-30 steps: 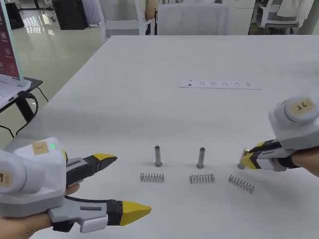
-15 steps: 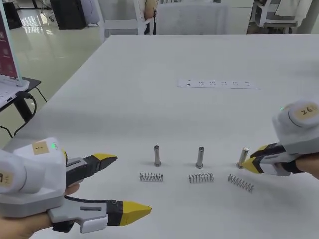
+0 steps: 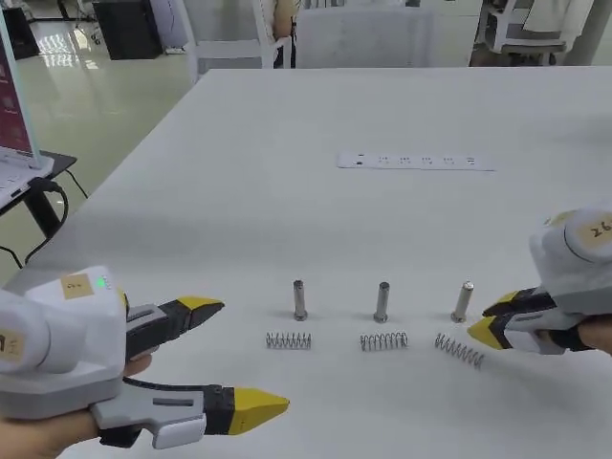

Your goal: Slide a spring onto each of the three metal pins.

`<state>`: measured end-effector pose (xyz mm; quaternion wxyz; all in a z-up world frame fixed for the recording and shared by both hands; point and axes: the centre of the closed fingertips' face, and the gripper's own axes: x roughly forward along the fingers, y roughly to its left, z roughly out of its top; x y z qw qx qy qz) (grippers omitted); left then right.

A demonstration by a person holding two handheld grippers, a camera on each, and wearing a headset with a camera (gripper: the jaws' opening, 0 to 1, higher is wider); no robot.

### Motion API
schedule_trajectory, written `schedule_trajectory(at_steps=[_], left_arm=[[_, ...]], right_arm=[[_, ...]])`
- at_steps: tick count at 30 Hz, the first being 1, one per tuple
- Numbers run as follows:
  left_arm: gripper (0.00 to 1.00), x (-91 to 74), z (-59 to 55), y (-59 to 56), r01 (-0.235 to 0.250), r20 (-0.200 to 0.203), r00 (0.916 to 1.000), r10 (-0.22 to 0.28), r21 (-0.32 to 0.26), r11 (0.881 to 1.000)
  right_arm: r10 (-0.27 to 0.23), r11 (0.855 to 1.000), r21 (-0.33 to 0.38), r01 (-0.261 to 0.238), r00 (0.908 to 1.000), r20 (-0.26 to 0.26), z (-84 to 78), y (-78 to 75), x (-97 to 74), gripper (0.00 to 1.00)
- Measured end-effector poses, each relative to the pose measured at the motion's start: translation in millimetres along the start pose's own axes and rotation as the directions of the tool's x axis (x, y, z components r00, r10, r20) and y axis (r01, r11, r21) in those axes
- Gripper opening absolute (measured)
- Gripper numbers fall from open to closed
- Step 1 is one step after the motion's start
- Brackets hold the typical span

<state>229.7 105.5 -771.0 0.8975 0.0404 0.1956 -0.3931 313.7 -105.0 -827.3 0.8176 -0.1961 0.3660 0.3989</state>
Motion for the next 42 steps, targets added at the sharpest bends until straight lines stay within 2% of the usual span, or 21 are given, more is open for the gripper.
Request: schedule_trajectory(at_steps=[13,42], left_arm=[[0.78,0.1,0.1,-0.4,0.001,0.0,1.0,-0.001,0.0,1.0],[0.78,-1.1,0.2,0.2,0.001,0.001,1.0,-0.001,-0.002,1.0]], right_arm=[[0.033,0.999,-0.022,-0.033,0.9992,-0.021,-12.1,13.7,2.7,0.17],[0.072,0.992,-0.095,-0.079,0.9949,-0.071,-23.5,21.0,13.7,0.15]])
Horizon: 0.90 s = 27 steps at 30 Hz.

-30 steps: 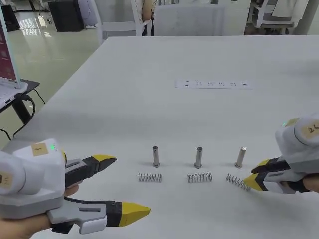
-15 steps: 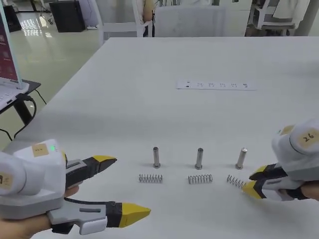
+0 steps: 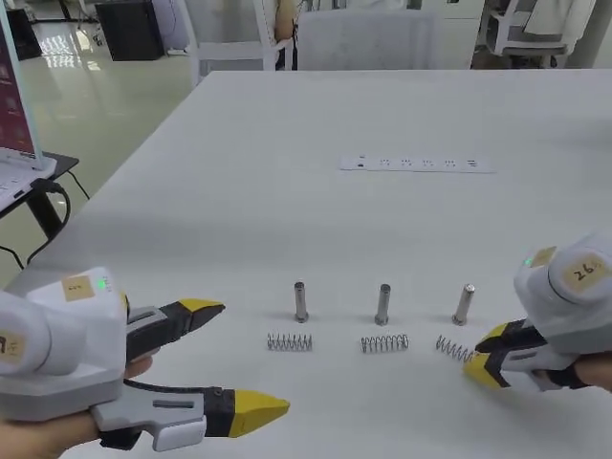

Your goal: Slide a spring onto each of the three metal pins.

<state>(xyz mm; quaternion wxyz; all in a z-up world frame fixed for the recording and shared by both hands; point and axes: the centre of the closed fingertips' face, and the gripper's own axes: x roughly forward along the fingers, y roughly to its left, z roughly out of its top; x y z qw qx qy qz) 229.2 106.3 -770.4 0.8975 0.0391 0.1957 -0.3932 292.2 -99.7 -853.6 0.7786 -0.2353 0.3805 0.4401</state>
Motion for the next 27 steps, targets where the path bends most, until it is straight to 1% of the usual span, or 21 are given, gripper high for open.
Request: schedule_trajectory(at_steps=[9,13,19,22,27], left_arm=[[0.78,0.8,-0.3,0.3,0.002,0.0,1.0,-0.002,-0.003,1.0],[0.78,0.9,-0.2,0.4,0.001,0.001,1.0,-0.001,-0.004,1.0],[0.78,1.3,-0.6,0.3,0.003,-0.001,1.0,-0.003,-0.003,1.0],[0.78,1.6,-0.6,0.1,0.004,-0.004,1.0,-0.004,0.0,1.0],[0.77,2.9,0.0,-1.0,0.014,-0.01,0.9998,-0.014,0.009,1.0]], right_arm=[[0.009,1.0,-0.006,-0.009,0.9999,-0.013,-2.8,0.2,2.5,0.13],[0.015,1.0,-0.007,-0.015,0.9998,-0.016,-2.7,1.5,2.5,0.09],[0.016,1.0,-0.004,-0.016,0.9997,-0.021,-3.2,1.5,2.7,0.08],[0.006,1.0,-0.027,-0.006,0.9998,-0.018,-3.0,0.3,2.4,0.08],[0.008,0.999,-0.032,-0.008,0.9999,-0.011,-0.5,1.6,-0.4,0.08]])
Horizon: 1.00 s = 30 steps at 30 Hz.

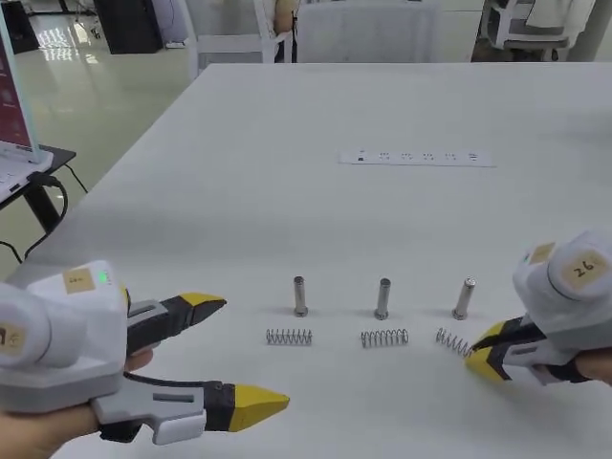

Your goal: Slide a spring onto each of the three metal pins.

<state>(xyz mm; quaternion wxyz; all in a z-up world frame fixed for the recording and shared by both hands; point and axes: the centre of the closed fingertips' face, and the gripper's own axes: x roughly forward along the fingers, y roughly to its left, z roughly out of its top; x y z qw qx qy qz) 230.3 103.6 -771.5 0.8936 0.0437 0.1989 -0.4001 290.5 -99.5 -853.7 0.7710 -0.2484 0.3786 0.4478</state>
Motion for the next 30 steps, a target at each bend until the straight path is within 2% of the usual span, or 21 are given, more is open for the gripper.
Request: schedule_trajectory(at_steps=[10,22,30], left_arm=[[0.74,2.2,5.0,-1.2,0.033,-0.002,0.9995,-0.033,0.004,0.999],[0.69,9.1,1.0,1.7,0.075,-0.043,0.9963,-0.074,0.026,0.997],[0.67,16.7,-0.7,-0.9,0.116,-0.063,0.9915,-0.114,0.031,0.993]], right_arm=[[0.012,1.0,-0.014,-0.011,0.9999,0.002,5.4,3.6,-6.1,0.08],[0.052,0.998,-0.041,-0.052,0.9986,-0.014,12.9,17.5,-9.6,0.08],[0.069,0.994,-0.081,-0.07,0.9974,-0.021,22.9,26.3,-9.8,0.08]])
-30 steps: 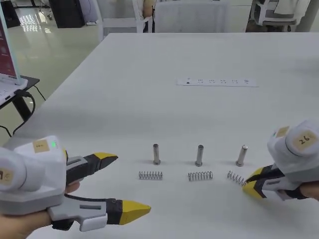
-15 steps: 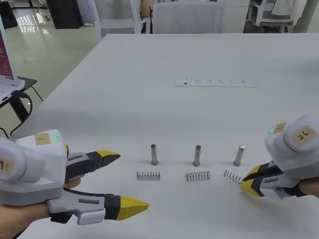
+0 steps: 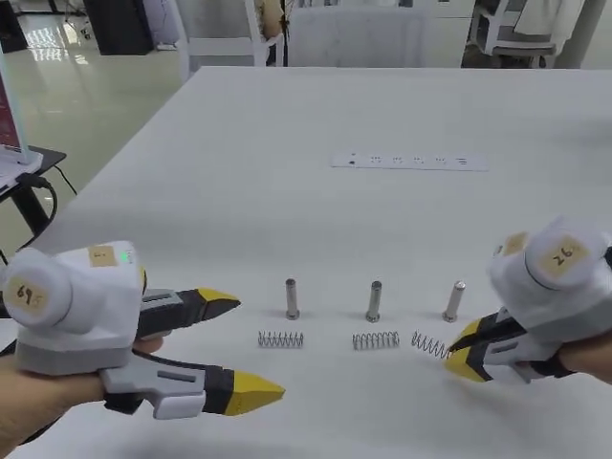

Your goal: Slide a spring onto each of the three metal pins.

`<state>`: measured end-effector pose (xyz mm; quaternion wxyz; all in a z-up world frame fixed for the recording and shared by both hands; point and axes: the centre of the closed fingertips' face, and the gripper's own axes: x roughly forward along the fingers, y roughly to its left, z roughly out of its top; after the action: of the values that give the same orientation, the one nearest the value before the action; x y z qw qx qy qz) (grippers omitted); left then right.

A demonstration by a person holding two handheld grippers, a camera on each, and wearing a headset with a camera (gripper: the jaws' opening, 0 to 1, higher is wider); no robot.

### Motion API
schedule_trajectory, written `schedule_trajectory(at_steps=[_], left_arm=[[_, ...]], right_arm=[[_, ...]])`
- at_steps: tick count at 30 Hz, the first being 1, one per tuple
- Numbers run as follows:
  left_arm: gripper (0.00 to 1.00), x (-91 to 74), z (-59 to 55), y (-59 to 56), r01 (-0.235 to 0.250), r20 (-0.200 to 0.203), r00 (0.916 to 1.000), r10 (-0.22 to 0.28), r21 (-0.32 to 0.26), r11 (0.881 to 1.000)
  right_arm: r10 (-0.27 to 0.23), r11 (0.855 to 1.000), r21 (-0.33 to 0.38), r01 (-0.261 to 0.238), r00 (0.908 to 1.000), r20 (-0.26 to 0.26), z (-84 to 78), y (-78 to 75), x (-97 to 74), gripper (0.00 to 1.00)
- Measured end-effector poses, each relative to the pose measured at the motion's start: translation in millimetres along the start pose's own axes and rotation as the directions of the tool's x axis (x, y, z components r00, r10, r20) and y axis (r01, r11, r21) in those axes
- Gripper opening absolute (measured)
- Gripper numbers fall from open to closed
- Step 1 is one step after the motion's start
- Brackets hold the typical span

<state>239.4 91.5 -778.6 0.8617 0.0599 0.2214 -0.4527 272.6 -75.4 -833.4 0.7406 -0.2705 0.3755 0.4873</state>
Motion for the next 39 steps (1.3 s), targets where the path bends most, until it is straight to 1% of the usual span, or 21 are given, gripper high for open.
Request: schedule_trajectory(at_steps=[9,13,18,22,26,39], left_arm=[[0.65,13.9,-2.5,-12.3,0.067,-0.03,0.9974,-0.066,0.027,0.997],[0.63,18.5,-2.1,-14.1,0.084,-0.036,0.9959,-0.082,0.037,0.996],[0.6,23.3,-0.6,-17.2,0.111,-0.054,0.9927,-0.108,0.059,0.992],[0.59,26.1,2.3,-16.1,0.124,-0.058,0.9911,-0.12,0.071,0.99],[0.58,29.5,2.7,-15.7,0.13,-0.06,0.9903,-0.125,0.076,0.989],[0.53,38.9,5.2,-23.2,0.174,-0.075,0.9831,-0.167,0.098,0.98]], right_arm=[[0.012,0.999,-0.044,-0.012,0.9999,-0.005,11.7,9.7,-1.6,0.08],[0.021,0.998,-0.064,-0.021,0.9998,-0.001,17.8,15.2,-1.1,0.08],[0.041,0.995,-0.087,-0.042,0.9991,-0.005,23.5,23.9,2.0,0.08],[0.058,0.993,-0.105,-0.058,0.9983,-0.002,30.0,31.4,4.4,0.08],[0.072,0.99,-0.126,-0.071,0.9974,0.0,36.3,38.5,6.1,0.08],[0.12,0.975,-0.187,-0.117,0.9928,0.002,53.8,57.4,11.2,0.08]])
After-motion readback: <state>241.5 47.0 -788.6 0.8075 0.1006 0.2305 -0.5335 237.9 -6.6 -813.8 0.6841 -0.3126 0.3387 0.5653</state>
